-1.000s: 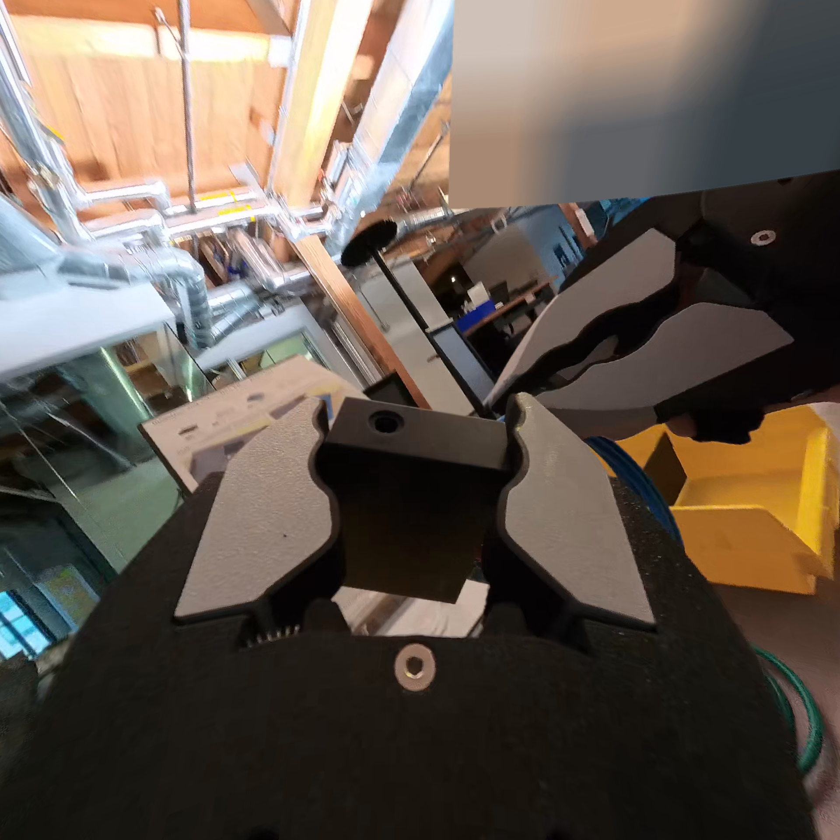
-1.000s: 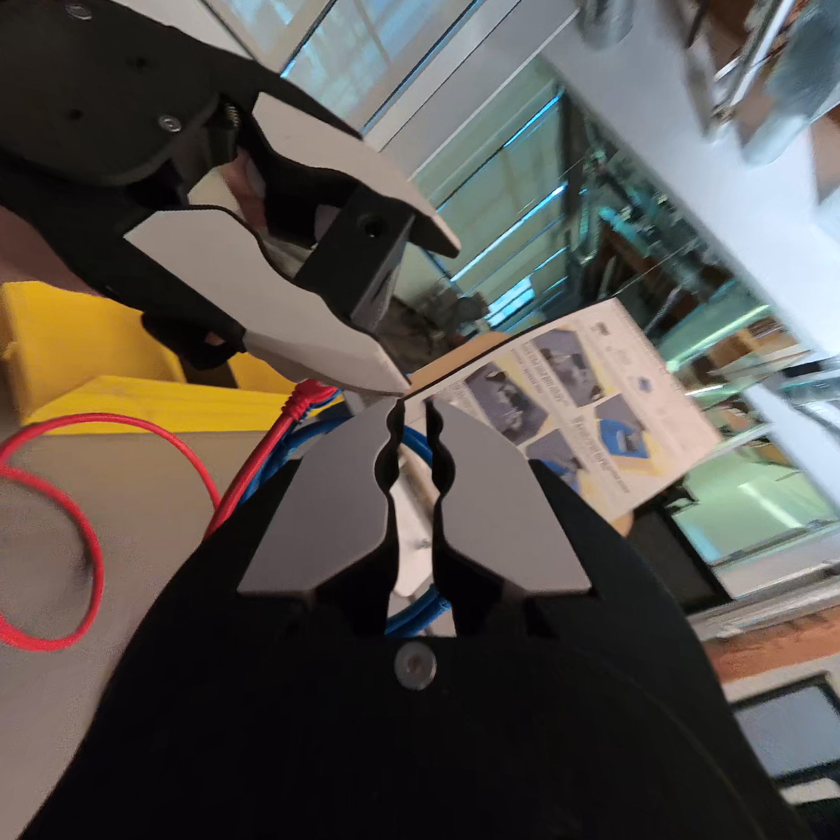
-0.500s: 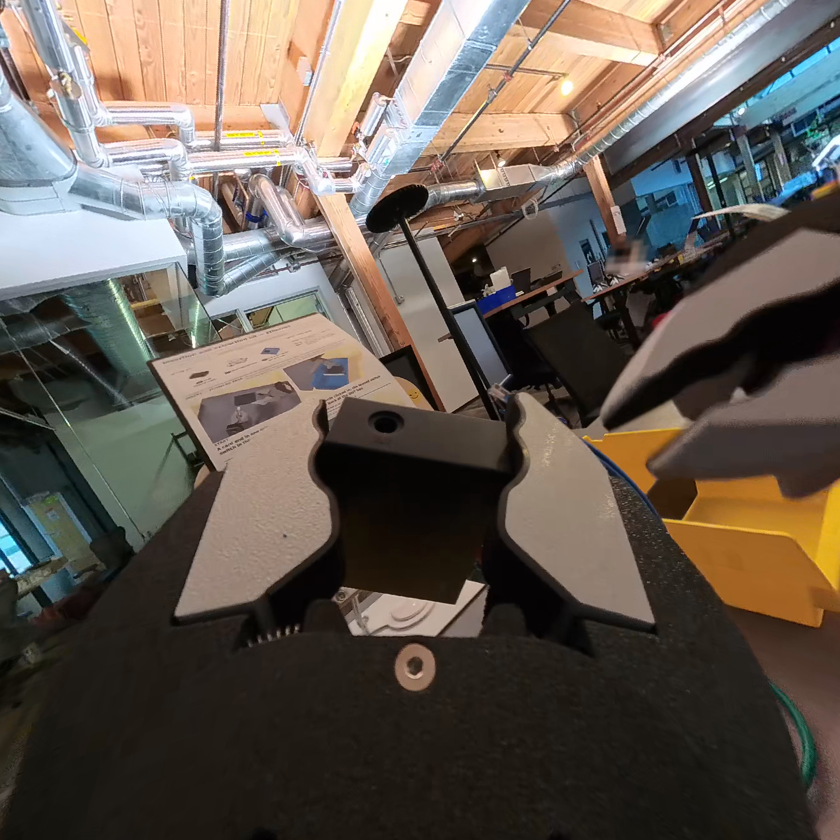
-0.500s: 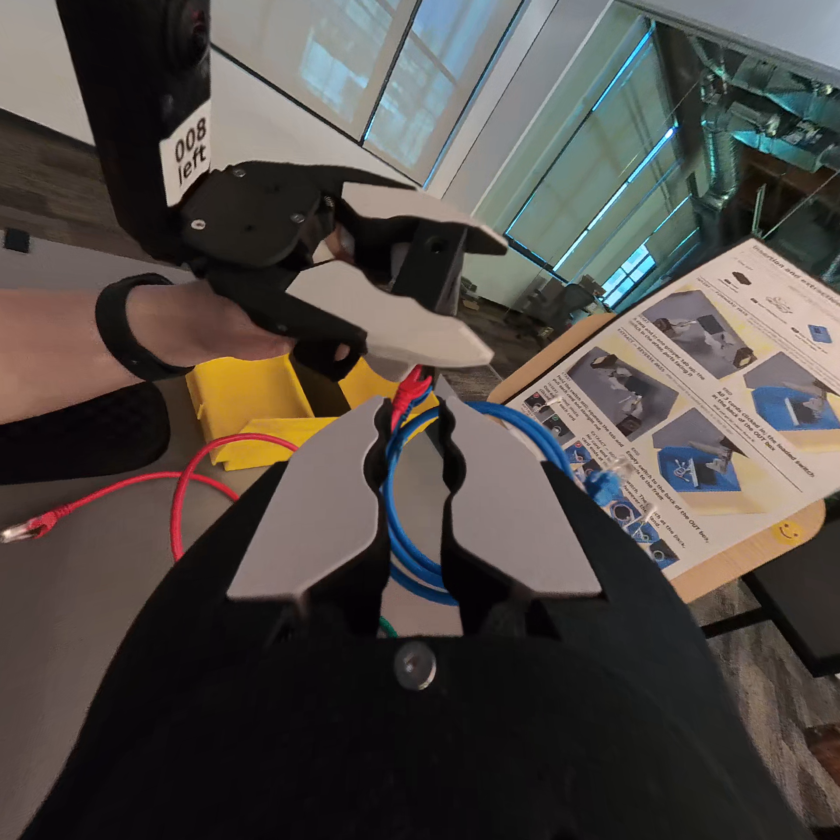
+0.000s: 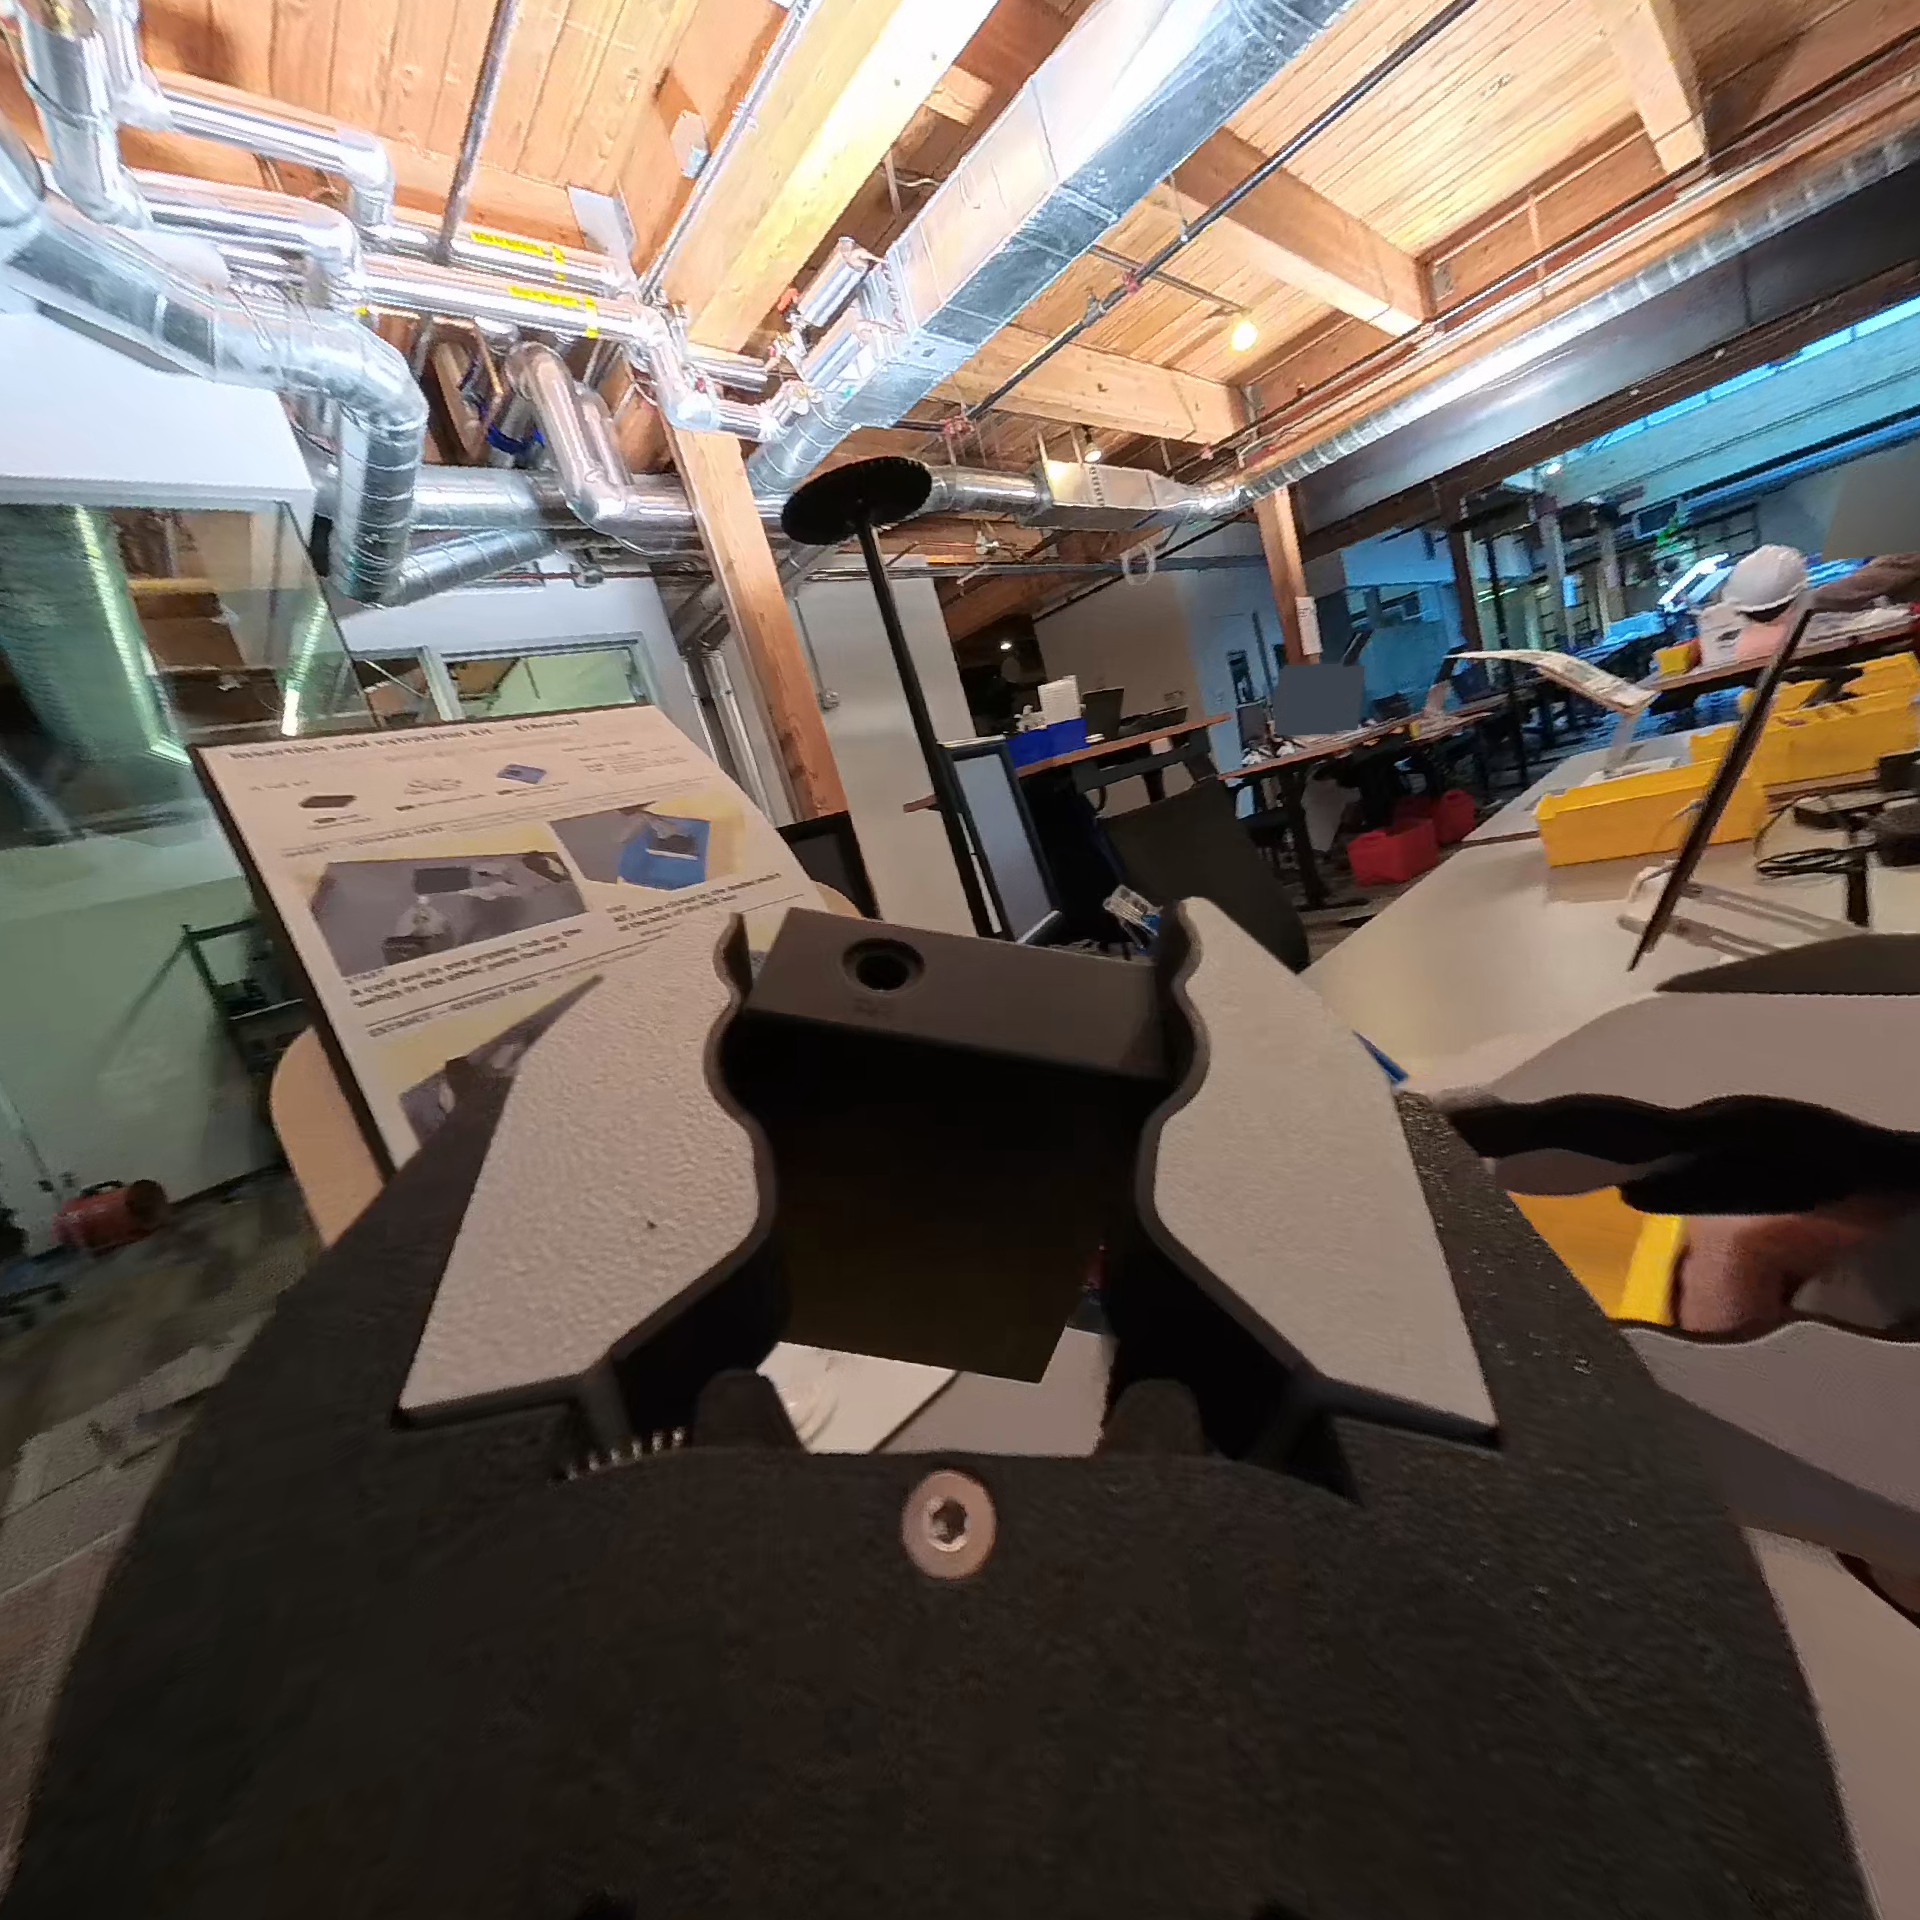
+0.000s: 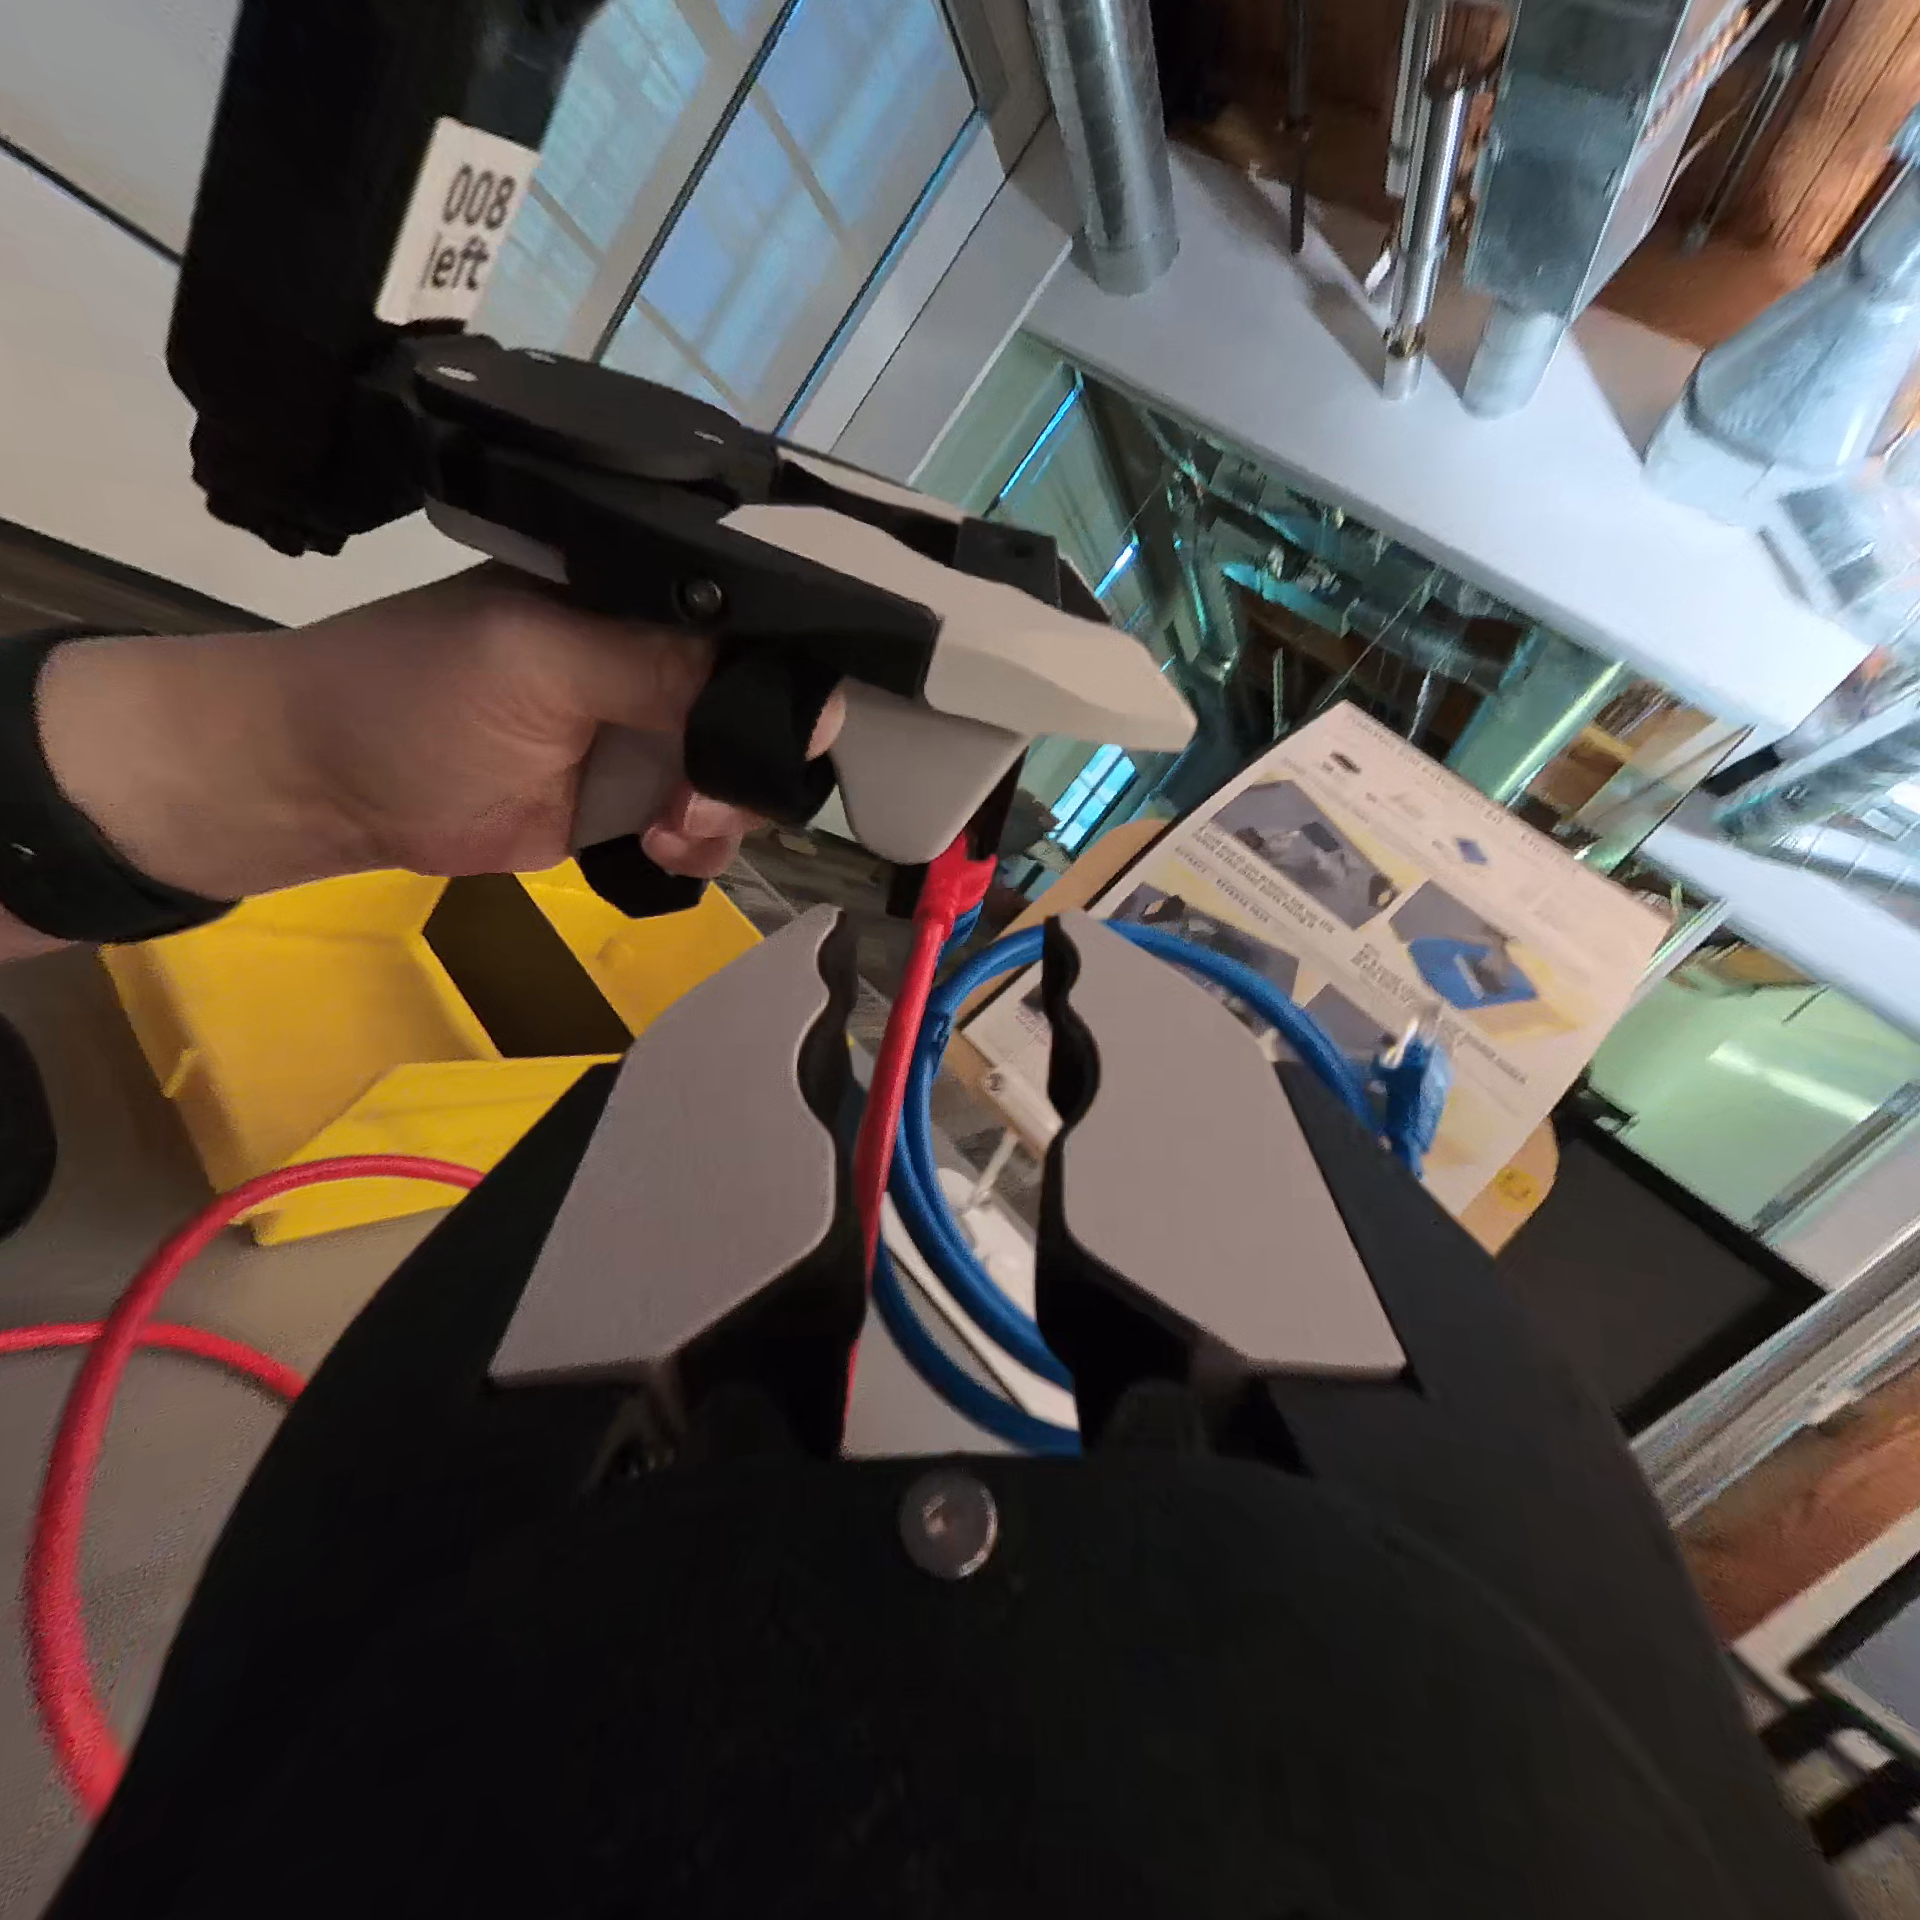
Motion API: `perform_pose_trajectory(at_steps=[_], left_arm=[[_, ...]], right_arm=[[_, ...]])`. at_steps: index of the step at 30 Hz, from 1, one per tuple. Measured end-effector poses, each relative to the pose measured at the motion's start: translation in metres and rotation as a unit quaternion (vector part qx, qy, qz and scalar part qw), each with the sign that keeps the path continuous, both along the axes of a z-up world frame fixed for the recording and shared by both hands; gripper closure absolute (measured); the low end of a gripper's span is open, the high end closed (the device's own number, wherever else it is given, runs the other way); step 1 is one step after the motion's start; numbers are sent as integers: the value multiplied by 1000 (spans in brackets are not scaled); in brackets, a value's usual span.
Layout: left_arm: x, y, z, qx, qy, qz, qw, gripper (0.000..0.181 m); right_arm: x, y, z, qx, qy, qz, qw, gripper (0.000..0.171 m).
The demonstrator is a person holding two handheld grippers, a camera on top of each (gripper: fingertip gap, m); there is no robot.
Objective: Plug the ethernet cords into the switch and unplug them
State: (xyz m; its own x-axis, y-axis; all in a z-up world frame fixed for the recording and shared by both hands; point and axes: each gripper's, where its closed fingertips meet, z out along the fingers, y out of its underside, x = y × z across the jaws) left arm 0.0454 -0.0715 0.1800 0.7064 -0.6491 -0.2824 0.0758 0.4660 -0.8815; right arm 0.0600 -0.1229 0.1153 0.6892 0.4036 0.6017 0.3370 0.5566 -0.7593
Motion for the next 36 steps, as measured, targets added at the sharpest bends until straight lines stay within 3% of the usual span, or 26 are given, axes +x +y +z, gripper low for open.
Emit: perform_pose_trajectory(at_steps=[5,9,12,14,16,19,23,28,36], left_arm=[[6,-3,-3,-17,-3,-22,1000,107],[5,-2,-2,-30,-10,-34,999,107],[1,-5,3,-42,-28,-57,997,106],[-2,-10,8,-55,-45,-82,994,107],[-6,-16,15,-72,-67,-117,988,106],[-14,-27,27,-94,-105,-169,976,107],[-21,-38,37,-117,-140,-225,957,107],[-16,-41,36,-138,-158,-258,943,107],[-10,-24,25,-209,-215,-291,908,107]], right_arm=[[-1,-6,2,45,-60,-18,997,136],[9,-33,-3,80,-58,6,995,141],[51,-63,0,138,-5,19,990,150],[98,-73,3,151,77,26,985,157],[142,-71,2,133,170,55,975,158],[160,-56,-10,117,202,86,968,154],[109,-29,-18,78,127,102,984,141],[35,-5,-9,151,24,119,981,129],[-11,19,16,246,28,121,961,121]])
